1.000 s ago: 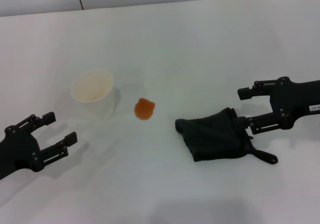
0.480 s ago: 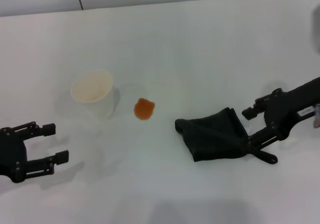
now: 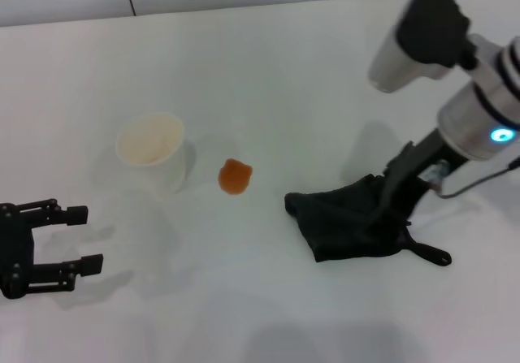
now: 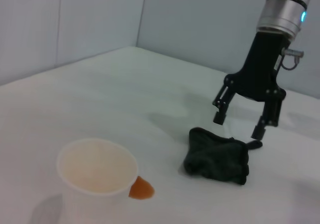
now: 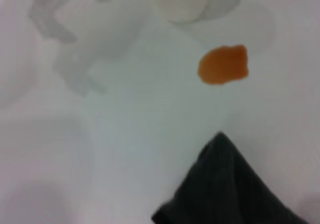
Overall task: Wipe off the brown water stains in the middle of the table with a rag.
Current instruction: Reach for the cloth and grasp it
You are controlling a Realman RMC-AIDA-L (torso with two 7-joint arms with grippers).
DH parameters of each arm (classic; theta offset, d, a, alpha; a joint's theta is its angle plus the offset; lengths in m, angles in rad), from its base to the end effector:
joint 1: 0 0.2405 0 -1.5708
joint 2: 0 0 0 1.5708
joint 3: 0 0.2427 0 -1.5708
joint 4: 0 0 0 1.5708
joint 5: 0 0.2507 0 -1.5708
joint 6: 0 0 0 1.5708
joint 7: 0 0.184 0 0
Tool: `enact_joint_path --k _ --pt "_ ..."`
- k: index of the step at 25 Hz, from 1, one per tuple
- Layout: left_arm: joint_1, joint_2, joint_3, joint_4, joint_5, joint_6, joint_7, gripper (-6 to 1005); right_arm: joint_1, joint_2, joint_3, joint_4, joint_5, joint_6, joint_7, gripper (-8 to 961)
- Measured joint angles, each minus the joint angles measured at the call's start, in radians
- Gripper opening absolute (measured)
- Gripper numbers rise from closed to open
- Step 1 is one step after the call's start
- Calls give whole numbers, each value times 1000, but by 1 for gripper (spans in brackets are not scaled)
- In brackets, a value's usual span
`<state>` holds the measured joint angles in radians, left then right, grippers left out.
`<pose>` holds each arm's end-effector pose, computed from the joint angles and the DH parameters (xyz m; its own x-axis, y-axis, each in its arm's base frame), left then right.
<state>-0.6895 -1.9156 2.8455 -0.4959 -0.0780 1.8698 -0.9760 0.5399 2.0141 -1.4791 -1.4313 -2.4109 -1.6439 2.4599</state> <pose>-0.3286 0.3109 0.0210 0.8771 0.3047 0.3713 0.3545 -0.9323 -0.0722 0.1646 0.3624 -0.0281 0.8084 -0.5211 0.2739 -0.4572 -0.8488 -0.2655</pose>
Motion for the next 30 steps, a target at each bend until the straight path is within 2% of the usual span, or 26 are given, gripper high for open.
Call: enact_joint_path --k 1,2,5,16,30 --pt "-4 0 0 0 7 0 2 786 0 0 0 0 0 0 0 760" --pt "-8 -1 0 -1 14 -1 4 786 38 2 -49 6 -11 29 98 760" --pt "-17 -4 0 -1 27 -3 11 786 61 6 -65 13 -19 38 156 758" --pt "-42 -13 1 -3 49 -2 48 787 113 11 -143 64 -41 58 227 722" --pt "-35 -57 0 -4 54 -13 113 787 125 14 -214 82 -67 101 233 706"
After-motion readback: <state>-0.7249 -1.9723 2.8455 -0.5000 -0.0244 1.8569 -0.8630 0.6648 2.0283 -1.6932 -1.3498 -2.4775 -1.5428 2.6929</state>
